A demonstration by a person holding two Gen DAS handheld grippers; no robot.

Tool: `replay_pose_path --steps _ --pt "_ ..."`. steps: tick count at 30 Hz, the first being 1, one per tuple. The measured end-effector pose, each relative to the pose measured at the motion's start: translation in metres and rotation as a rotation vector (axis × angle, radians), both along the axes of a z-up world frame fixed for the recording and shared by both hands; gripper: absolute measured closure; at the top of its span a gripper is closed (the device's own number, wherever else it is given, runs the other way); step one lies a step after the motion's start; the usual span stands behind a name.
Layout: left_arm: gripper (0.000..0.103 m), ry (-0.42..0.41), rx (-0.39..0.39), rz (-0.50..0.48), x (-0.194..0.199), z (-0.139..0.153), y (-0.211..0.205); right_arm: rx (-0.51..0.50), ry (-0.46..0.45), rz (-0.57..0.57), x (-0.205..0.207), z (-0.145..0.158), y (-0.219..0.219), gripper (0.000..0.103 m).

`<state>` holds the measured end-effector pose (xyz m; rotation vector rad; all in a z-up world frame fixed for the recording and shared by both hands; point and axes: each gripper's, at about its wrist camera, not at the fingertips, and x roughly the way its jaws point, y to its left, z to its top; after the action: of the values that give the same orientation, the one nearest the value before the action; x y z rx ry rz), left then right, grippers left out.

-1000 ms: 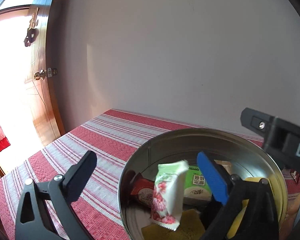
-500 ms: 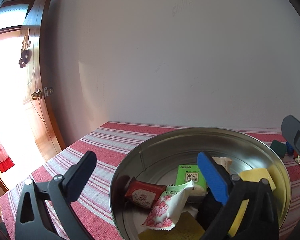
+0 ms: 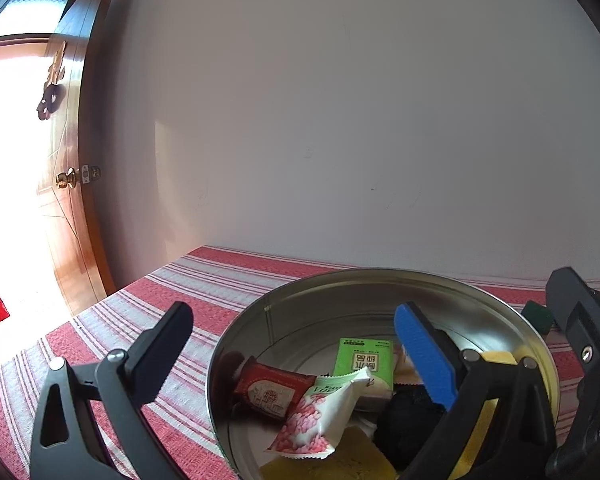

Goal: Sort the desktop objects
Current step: 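Withdraw both tools from the tin toward the green sponge and black box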

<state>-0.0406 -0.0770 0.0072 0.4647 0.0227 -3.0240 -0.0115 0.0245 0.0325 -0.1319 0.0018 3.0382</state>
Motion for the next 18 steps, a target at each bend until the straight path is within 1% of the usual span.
replay_pose_path --steps 3,6,9,13,18 --pt "0.001 0.013 0.018 -0.012 0.002 0.001 -0.001 0.012 0.025 -0.004 0.003 0.0 -0.003 0.001" --pt "0.001 0.024 0.012 -0.015 0.004 0.001 0.002 0.006 0.04 -0.012 0.009 0.002 -0.001 0.001" --pt "0.001 0.032 0.02 -0.018 0.007 0.001 0.003 0.005 0.038 -0.021 0.013 0.002 0.002 0.001" --pt "0.001 0.04 0.039 -0.026 0.011 0.002 0.003 0.03 0.036 -0.047 0.017 0.003 0.005 0.001" --pt "0.001 0.056 0.05 0.007 0.015 0.003 0.002 -0.008 0.023 -0.065 0.018 0.001 0.017 0.001"
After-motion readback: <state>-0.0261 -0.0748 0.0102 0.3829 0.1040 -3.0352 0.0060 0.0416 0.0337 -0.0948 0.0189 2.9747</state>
